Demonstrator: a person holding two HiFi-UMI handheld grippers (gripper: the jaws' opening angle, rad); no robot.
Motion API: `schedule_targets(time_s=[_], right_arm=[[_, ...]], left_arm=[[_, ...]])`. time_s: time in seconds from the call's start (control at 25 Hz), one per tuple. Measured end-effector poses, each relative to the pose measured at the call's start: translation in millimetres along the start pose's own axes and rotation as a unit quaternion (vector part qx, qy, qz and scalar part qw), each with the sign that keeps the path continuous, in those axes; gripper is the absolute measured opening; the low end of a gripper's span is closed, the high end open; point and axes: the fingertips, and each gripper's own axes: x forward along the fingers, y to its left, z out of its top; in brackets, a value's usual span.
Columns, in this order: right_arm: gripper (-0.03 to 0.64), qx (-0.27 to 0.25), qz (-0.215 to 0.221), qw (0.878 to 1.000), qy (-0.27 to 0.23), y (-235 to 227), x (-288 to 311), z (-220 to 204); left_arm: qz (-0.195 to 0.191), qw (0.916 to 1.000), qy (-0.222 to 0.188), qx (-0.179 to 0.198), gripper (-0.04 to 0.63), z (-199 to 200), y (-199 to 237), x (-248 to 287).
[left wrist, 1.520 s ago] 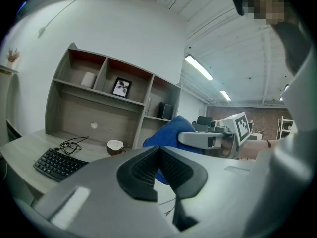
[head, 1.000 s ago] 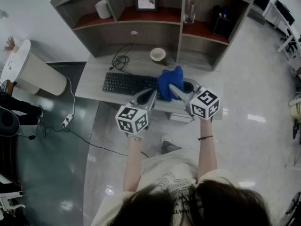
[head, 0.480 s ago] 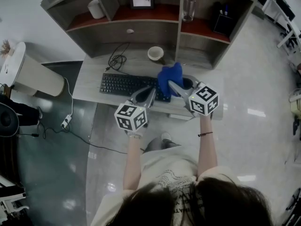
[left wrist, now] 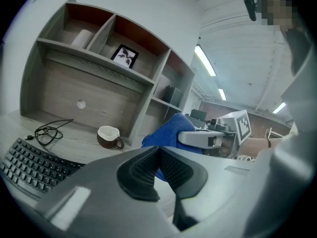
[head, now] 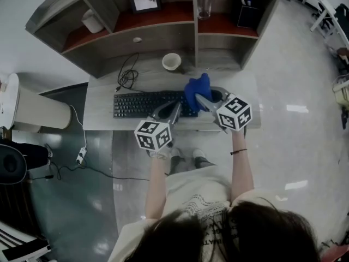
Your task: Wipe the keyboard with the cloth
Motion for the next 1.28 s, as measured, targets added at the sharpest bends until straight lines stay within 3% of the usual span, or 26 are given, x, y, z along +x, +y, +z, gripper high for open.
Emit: schedule_targets(time_s=[0.36, 0.8, 1.04, 1.28], right_arm=[[0.058, 0.045, -0.066, 0.997, -0.002, -1.9, 8.3, -18.4], [0.060, 0.078, -0.171, 0.982, -0.006, -6.2, 6.8, -37.3], [0.060, 0.088, -0.249, 0.965, -0.005, -12.1, -8.2, -50.6], [0.060, 0.095, -0.263, 0.960, 0.003, -18.5, -9.5, -55.3]], left_arm=[[-0.073, 0.9949, 0.067, -0.019, 0.005, -31.7, 19.7, 10.9], [-0.150, 0.9805, 0.127, -0.010, 0.005, -54.5, 36.9, 10.1], [-0.176, 0.9730, 0.149, -0.002, 0.005, -58.5, 44.0, 7.3], [-0.181, 0.9719, 0.150, -0.006, 0.005, -62.0, 40.5, 14.5]])
